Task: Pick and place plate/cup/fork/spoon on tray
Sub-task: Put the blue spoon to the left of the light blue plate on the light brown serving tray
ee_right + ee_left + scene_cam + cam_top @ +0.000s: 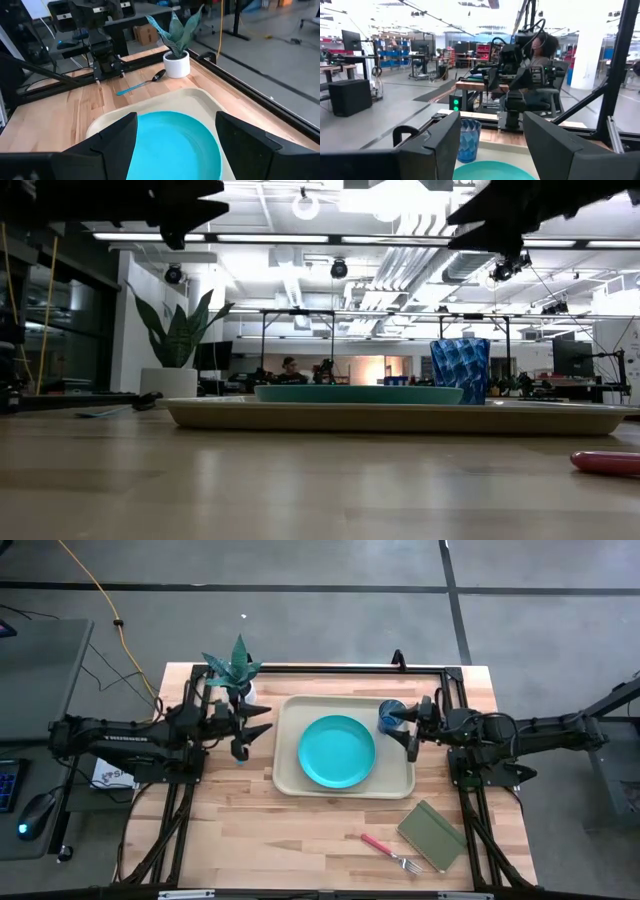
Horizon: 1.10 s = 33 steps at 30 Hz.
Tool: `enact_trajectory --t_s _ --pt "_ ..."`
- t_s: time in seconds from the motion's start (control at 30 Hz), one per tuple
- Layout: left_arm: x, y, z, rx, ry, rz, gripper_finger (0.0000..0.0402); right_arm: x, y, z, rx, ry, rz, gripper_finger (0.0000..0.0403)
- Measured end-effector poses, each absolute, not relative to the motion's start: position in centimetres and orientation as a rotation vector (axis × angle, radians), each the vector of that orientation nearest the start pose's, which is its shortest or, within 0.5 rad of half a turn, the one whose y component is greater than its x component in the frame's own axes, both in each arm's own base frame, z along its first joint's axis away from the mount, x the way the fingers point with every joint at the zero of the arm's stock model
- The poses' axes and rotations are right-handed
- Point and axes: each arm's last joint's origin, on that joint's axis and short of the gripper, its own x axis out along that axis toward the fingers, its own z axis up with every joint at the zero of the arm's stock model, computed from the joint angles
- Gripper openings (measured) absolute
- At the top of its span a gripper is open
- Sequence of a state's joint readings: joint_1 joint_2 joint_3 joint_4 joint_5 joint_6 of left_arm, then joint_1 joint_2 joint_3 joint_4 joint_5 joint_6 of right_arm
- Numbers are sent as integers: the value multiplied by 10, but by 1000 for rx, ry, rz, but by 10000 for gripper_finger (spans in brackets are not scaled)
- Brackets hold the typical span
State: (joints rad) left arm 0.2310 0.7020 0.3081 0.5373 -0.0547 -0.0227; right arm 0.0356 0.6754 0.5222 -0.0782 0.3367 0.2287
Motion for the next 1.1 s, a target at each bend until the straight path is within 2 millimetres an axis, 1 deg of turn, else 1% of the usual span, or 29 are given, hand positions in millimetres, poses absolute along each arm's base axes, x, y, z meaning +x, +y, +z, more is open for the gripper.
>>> enact_trajectory --t_s 0.2,0.37,0.47,0.63,1.1 --pt "158 38 250 -34 -161 280 195 160 -4 234 182 60 -308 261" --pt "158 37 249 -35 -159 272 195 156 -4 219 183 -33 -297 261" --pt "158 36 249 -21 -156 264 195 155 -4 220 186 -76 -290 261" --pt "159 34 249 -22 -154 251 195 156 -3 223 189 -93 -268 261" --pt "160 32 248 -22 -138 239 195 156 -3 223 186 -94 -256 261"
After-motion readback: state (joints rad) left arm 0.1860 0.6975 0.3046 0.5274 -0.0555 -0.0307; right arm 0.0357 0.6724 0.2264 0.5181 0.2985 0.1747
